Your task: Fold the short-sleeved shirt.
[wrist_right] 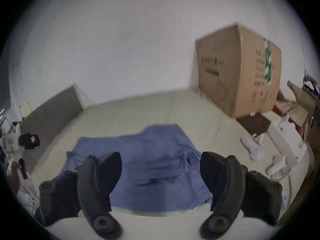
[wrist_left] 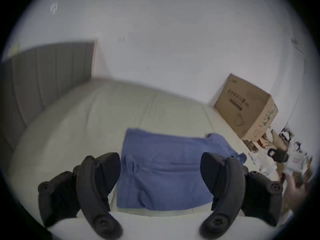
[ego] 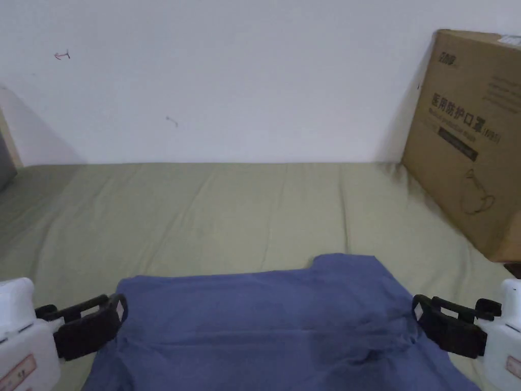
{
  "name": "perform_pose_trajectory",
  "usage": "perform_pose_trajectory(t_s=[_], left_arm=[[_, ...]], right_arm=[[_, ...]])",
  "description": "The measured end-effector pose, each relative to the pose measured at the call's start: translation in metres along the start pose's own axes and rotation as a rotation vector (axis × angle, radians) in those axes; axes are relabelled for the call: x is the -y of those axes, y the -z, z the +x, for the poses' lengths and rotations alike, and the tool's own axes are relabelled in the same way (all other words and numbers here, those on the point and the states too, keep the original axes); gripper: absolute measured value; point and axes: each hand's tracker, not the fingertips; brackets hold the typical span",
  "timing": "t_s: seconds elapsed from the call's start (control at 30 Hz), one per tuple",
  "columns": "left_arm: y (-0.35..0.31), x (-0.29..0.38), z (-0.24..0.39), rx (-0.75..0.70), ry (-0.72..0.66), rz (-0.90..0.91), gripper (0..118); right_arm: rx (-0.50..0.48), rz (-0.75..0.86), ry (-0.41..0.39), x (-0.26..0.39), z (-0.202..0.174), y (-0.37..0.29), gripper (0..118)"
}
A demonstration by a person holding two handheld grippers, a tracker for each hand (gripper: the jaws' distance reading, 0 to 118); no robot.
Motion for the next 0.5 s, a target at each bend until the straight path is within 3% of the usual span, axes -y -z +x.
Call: perform_pose_trajectory(t_s=[0.03, 0.07, 0.1, 0.13, 0.17, 0.23, 0.3, 0.37, 0.47, 0.5], left_arm=[[-0.016, 0.003, 0.008, 0.003, 0.015, 0.064, 87], [-0.028, 0.006, 0.016, 0.007, 0.040, 0.104, 71], [-0.038, 0.008, 0.023, 0.010, 0.062, 0.126, 32], [-0.037, 0.012, 0.026, 0.008, 0.072, 0.136, 0], [-0.041, 0.015, 0.032, 0.004, 0.074, 0.123, 0], [-0.050, 0.018, 0.035, 0.001, 0.058, 0.129, 0], [-0.051, 0.016, 0.034, 0.035, -0.013, 0.112, 0], [-0.043, 0.003, 0.025, -0.048, -0.023, 0.059, 0], [-0.007, -0.023, -0.007, -0.033, -0.062, -0.199, 0], [0.012, -0.027, -0.022, -0.049, -0.090, -0.330, 0]], right_arm=[[-0.005, 0.035, -0.007, 0.002, -0.009, -0.014, 78], [-0.002, 0.086, -0.020, 0.005, -0.015, -0.029, 44], [0.002, 0.122, -0.025, 0.009, -0.020, -0.040, 0], [0.010, 0.131, -0.030, 0.011, -0.024, -0.047, 0], [0.040, 0.140, -0.010, 0.015, -0.030, -0.050, 0], [-0.025, 0.137, 0.049, 0.020, -0.028, -0.054, 0], [0.004, 0.120, 0.035, 0.018, -0.031, -0.052, 0], [0.005, 0.112, 0.015, 0.015, -0.028, -0.053, 0], [0.025, 0.100, 0.005, 0.005, -0.019, -0.048, 0], [-0.024, 0.073, 0.042, 0.003, -0.012, -0.043, 0]])
